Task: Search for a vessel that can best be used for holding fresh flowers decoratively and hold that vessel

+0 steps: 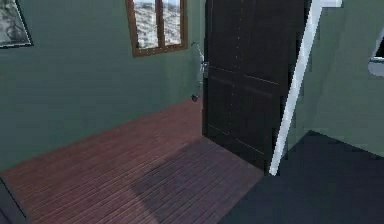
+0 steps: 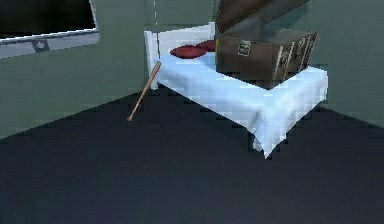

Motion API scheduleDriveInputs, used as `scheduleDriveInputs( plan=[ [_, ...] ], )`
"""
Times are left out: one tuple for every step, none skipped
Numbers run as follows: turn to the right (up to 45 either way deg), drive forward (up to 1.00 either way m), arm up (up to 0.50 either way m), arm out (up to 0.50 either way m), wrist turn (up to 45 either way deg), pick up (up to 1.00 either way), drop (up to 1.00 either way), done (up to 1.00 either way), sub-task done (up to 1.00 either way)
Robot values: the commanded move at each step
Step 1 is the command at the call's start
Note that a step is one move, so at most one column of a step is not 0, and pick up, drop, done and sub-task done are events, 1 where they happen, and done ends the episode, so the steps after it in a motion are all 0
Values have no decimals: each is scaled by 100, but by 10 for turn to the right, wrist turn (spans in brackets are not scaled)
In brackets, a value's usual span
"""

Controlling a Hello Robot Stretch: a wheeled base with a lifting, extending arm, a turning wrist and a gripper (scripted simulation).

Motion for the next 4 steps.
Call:
scheduleDriveInputs(
  plan=[
    [0, 15, 0, 0, 0, 0, 0, 0, 0],
    [0, 30, 0, 0, 0, 0, 0, 0, 0],
    [-90, 0, 0, 0, 0, 0, 0, 0, 0],
    [0, 100, 0, 0, 0, 0, 0, 0, 0]
  ],
)
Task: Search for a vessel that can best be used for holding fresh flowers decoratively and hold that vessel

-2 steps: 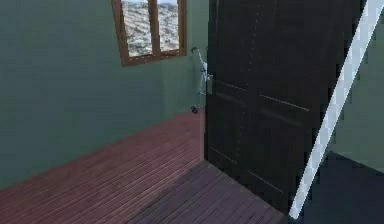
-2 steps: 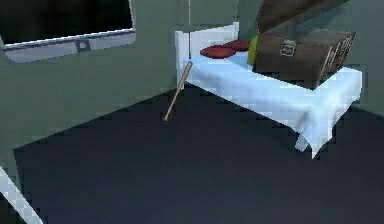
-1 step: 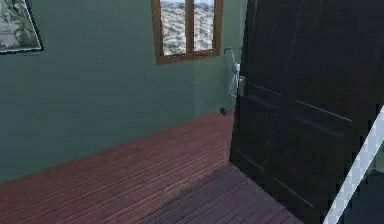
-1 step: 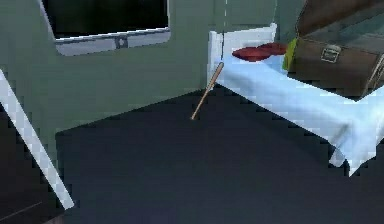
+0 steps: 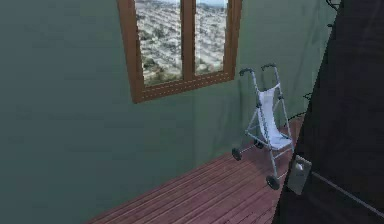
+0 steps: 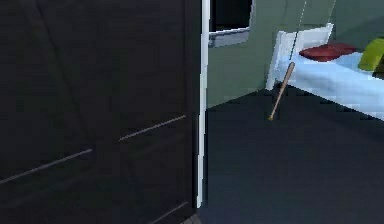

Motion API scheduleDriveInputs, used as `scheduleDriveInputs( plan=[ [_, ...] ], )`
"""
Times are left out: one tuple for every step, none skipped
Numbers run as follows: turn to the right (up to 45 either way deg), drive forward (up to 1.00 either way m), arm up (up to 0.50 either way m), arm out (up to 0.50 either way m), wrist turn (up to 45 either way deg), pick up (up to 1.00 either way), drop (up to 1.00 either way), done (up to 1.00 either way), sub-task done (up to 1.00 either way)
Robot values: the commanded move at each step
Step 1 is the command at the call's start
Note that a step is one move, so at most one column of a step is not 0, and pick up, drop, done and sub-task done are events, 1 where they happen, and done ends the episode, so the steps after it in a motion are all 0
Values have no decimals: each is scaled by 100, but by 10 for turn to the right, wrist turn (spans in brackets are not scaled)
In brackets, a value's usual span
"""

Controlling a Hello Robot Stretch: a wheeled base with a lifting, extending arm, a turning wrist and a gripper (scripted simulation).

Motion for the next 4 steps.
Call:
scheduleDriveInputs(
  plan=[
    [0, 50, 0, 0, 0, 0, 0, 0, 0],
    [300, 0, 0, 0, 0, 0, 0, 0, 0],
    [0, 30, 0, 0, 0, 0, 0, 0, 0],
    [360, 0, 0, 0, 0, 0, 0, 0, 0]
  ],
)
